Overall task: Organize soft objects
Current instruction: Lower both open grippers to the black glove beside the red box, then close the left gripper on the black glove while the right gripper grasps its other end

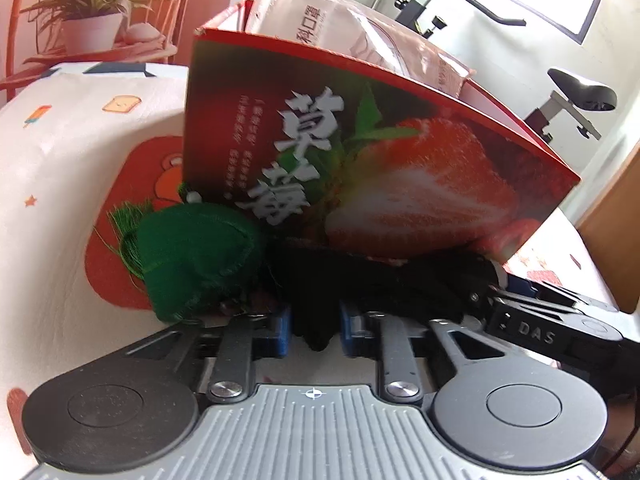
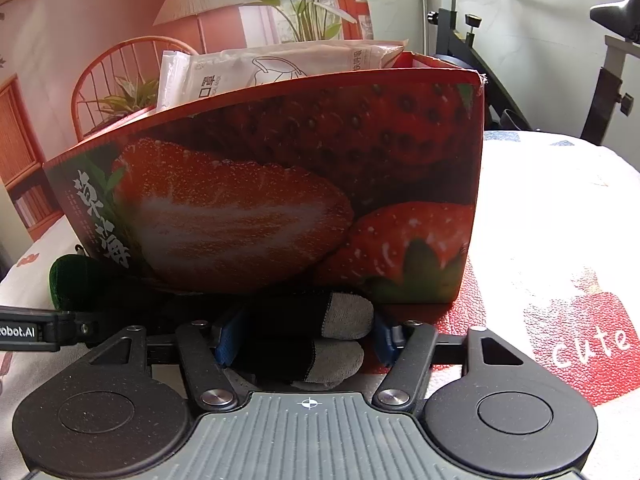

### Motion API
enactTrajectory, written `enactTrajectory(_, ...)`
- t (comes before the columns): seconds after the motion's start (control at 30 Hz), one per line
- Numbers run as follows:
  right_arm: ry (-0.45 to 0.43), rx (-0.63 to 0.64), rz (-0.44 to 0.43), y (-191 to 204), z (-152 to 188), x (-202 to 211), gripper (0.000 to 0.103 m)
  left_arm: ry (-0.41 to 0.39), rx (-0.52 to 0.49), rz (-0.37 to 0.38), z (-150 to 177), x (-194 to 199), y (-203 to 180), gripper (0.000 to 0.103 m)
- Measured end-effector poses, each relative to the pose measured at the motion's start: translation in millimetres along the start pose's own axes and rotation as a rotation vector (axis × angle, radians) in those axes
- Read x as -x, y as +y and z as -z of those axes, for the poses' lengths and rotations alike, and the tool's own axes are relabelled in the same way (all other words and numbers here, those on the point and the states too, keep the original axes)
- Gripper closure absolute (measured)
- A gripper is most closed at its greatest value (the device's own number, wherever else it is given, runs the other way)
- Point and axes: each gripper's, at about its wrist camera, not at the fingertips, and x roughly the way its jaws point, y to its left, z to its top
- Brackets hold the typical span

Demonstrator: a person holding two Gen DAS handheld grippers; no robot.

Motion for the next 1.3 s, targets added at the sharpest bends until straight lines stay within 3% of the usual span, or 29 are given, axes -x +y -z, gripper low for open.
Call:
enactTrajectory(0.13, 0.003, 0.022, -0.023, 2.8, 1.6, 1.3, 0.059, -0.006, -0.043, -0.006, 6.2, 4.8, -11.3, 0.088)
enactTrajectory(0.2, 0.003, 0.022, -0.029, 3.8, 1.8, 2.7, 0.062, 0.005, -0.056, 0.000, 11.6, 4.1, -15.9, 0.089)
enactTrajectory(0.33, -0.012, 0.030, -0.045, 6.5, 4.3, 6.6, 0.082, -0.010, -0.101, 0.012, 23.5, 8.4, -22.6, 0.090)
enactTrajectory(0.43, -0.035, 0.066, -0.042, 12.7, 7.6, 11.7, 0.089, -0.002, -0.073, 0.034, 25.1, 10.2, -18.2, 0.090)
enactTrajectory(0.6, -0.069, 0.139, -0.036, 26.7, 11.9, 22.9, 0.090, -0.005, -0.072, 0.016, 31.5, 19.9, -16.2, 0.090)
enactTrajectory(0.7, -0.106, 0.162, -0.019, 34.5, 13.6, 39.3, 0.091, -0.066, -0.152, 0.005, 32.2, 34.8, -25.3, 0.091)
enactTrajectory(0.83, -0.173, 0.140, -0.011, 33.6, 8.1, 68.9, 0.091, -0.141, -0.181, 0.035, 27.4, 53.5, -33.9, 0.091)
enactTrajectory(1.07, -0.273, 0.075, -0.005, 28.5, -7.4, 105.2, 0.091, -0.255, -0.192, 0.068, 11.6, 81.9, -48.1, 0.091)
enactTrajectory(1.3, -0.340, 0.062, -0.041, 30.0, -45.9, 116.4, 0.091, -0.339, -0.138, 0.074, -23.3, 103.4, -47.2, 0.091)
